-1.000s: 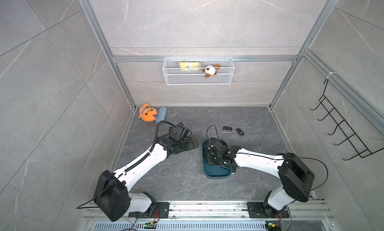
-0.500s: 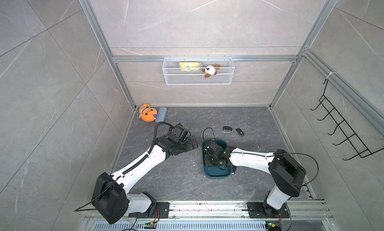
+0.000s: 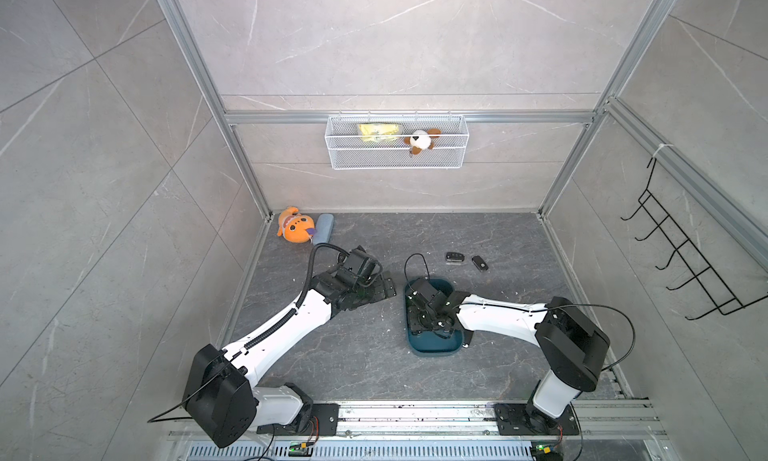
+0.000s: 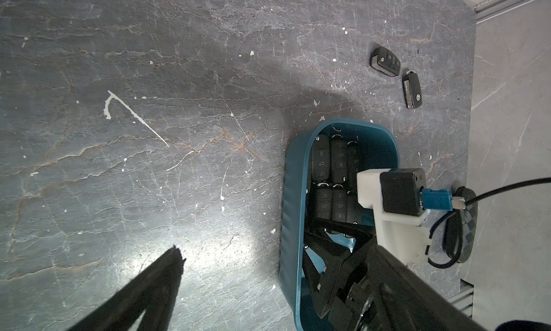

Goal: Place the car key into the storage box
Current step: Place the car key in the storage box, then adjust the storage box at the center of the board.

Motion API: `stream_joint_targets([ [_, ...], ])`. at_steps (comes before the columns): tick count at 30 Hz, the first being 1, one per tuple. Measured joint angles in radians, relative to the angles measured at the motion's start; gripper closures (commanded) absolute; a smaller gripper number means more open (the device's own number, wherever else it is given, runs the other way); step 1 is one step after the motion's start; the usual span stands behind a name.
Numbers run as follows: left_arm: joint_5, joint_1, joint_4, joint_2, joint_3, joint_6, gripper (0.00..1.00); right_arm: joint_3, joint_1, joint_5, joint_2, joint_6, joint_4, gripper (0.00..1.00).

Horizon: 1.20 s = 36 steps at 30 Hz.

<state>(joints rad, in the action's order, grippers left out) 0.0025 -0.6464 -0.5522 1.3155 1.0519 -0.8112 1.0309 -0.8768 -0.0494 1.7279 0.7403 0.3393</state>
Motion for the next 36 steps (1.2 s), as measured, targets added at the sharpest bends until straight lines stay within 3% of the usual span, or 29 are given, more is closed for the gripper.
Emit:
stream_joint_targets([
  [4, 0.0, 0.0, 0.0, 0.0, 0.0, 0.0, 0.0, 0.0, 0.0, -0.007, -0.012, -0.005, 0.011, 0.55],
  [6, 0.0, 0.0, 0.001, 0.0, 0.0, 0.0, 0.0, 0.0, 0.0, -0.017, -0.035, -0.009, 0.024, 0.5],
  [17, 0.012, 0.0, 0.017, 0.045, 0.01, 0.005, 0.0, 0.022, -0.002, -0.162, -0.164, -0.032, 0.157, 0.01],
  [24, 0.048, -0.002, 0.037, 0.111, 0.071, 0.027, 0.0, 0.063, 0.031, -0.266, -0.209, -0.058, 0.226, 0.01],
  [36, 0.109, -0.006, 0.053, 0.225, 0.182, 0.064, 0.0, -0.01, 0.142, -0.299, -0.341, -0.052, 0.275, 0.01],
])
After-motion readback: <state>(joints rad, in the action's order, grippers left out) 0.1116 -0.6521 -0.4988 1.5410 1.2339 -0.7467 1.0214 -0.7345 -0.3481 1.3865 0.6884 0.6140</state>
